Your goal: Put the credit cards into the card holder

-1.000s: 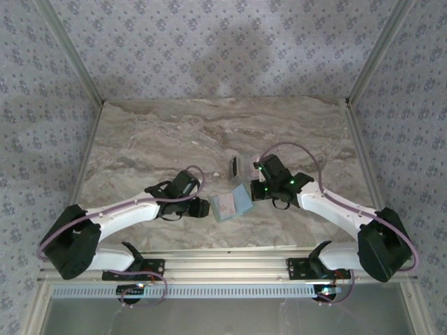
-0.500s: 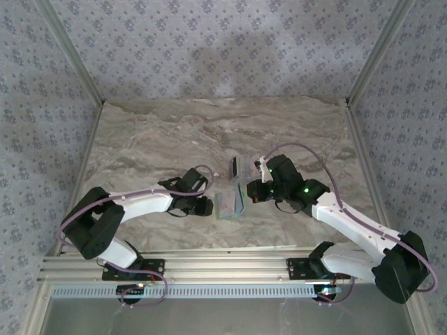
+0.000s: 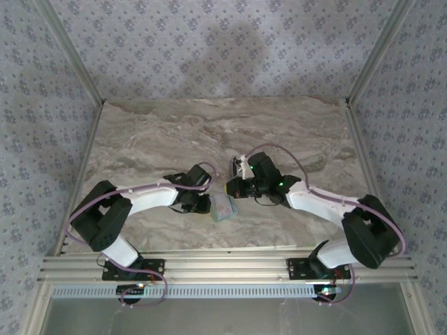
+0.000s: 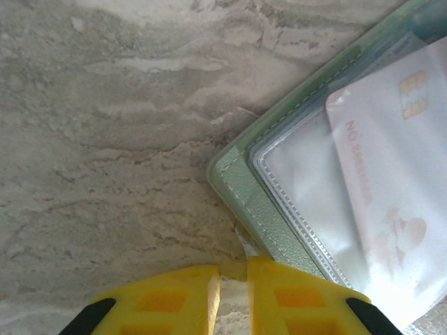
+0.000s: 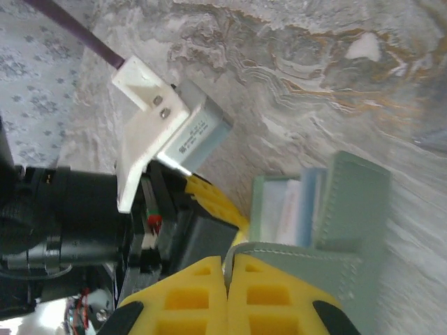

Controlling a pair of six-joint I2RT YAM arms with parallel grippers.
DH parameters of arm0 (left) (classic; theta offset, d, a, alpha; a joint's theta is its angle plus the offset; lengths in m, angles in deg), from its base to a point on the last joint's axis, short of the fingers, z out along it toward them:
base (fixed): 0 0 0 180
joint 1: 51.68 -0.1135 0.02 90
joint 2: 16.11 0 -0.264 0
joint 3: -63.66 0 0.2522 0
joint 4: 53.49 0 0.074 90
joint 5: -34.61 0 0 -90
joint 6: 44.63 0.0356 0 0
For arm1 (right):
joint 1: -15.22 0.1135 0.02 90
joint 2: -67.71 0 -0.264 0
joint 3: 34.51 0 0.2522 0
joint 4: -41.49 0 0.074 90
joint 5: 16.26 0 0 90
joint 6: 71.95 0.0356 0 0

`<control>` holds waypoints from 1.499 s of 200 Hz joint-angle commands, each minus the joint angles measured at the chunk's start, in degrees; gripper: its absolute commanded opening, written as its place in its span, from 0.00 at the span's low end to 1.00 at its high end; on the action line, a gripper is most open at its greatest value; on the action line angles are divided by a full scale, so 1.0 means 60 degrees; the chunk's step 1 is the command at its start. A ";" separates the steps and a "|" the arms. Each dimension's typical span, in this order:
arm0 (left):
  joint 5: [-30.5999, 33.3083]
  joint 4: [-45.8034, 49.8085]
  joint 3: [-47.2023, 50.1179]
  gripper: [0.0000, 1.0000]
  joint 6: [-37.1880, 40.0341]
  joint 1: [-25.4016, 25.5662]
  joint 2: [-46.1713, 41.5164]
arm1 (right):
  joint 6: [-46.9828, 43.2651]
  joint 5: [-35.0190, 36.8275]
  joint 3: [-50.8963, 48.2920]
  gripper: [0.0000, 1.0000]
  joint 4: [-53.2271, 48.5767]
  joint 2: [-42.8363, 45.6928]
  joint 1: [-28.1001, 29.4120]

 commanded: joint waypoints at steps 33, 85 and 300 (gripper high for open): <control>-0.0775 -0.3000 -0.0018 0.17 -0.0326 0.0392 0.1353 | 0.2163 -0.1239 -0.0396 0.00 0.3746 -0.1867 0.0318; -0.0741 -0.3274 0.0507 0.17 -0.0687 0.0049 0.0957 | 0.3148 -0.1421 -0.0554 0.00 0.5141 -0.3043 0.0804; -0.1797 -0.3064 0.1703 0.27 -0.0710 -0.1173 -0.0925 | -0.1038 0.0069 0.0737 0.65 -0.5008 0.0646 -0.2089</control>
